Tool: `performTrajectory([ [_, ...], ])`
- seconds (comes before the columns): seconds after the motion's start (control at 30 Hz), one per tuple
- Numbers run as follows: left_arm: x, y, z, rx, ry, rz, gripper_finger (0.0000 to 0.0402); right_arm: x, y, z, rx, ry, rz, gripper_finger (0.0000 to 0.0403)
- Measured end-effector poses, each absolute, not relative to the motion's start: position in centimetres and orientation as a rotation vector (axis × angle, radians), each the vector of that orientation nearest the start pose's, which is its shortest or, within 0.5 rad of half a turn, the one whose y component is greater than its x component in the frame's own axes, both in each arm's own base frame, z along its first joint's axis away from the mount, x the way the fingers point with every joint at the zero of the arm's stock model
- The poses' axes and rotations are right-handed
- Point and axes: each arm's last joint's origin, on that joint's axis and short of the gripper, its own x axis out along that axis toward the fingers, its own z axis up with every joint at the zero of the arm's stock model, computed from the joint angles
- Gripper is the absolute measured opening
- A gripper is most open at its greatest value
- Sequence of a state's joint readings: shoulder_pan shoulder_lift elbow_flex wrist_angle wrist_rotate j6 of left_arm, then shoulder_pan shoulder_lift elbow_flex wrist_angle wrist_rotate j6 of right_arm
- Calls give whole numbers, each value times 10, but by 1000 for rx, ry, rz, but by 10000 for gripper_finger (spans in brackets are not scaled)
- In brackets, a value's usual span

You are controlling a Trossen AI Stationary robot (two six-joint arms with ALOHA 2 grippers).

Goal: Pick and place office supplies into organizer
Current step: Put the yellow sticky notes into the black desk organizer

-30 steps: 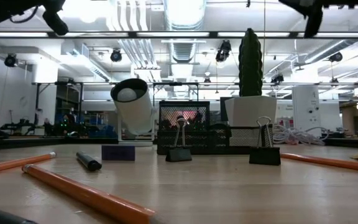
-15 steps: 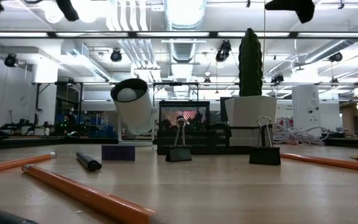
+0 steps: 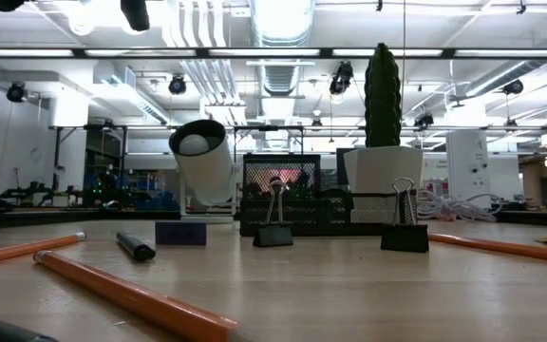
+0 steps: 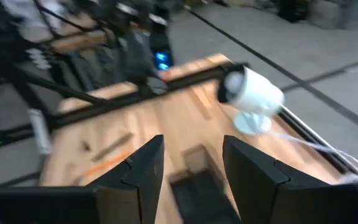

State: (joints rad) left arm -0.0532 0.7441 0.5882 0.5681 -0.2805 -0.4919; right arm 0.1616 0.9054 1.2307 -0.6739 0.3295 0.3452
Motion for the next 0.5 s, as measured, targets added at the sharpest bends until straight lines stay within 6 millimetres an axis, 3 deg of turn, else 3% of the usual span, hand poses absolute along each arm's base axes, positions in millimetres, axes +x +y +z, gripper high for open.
performTrajectory([
  [0.23,164,-1,339,-551,-453,121,158,161,19,439,285,262,-147,151],
  [0.5,170,-1,337,-553,-452,132,158,179,26,433,364,340,-40,151],
])
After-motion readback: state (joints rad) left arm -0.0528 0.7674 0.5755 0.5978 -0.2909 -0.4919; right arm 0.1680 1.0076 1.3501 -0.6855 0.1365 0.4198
